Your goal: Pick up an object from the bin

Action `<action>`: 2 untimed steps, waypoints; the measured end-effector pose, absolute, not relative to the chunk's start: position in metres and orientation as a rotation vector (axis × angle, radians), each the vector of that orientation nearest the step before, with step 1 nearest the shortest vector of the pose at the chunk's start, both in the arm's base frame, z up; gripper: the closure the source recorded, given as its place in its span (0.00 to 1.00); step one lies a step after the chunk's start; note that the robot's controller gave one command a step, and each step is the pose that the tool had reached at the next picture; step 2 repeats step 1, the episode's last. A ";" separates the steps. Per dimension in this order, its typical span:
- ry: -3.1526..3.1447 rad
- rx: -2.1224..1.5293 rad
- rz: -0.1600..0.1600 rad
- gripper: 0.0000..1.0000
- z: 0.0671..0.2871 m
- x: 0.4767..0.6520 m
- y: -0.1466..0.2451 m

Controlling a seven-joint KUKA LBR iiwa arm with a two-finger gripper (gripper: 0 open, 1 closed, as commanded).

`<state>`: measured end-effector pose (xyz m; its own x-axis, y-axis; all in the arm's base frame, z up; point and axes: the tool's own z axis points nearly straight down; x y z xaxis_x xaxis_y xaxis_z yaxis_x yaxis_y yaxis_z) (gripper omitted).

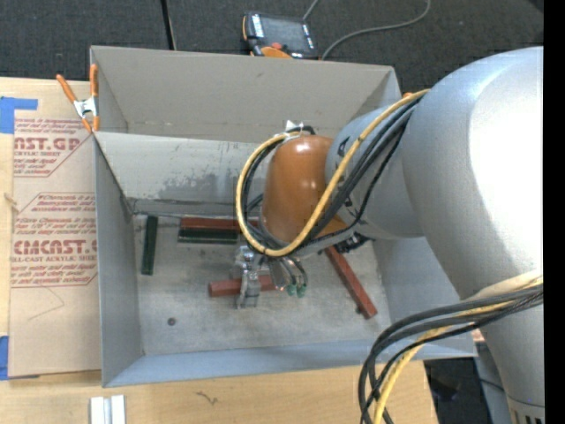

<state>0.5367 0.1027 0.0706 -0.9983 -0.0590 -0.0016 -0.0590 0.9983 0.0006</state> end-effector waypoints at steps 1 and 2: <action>3.128 -0.145 0.004 1.00 0.220 0.539 0.124; 3.128 -0.145 0.004 1.00 0.220 0.539 0.124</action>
Offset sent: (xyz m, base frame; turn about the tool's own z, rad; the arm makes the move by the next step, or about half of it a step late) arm 0.0001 0.0202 0.1452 -0.0317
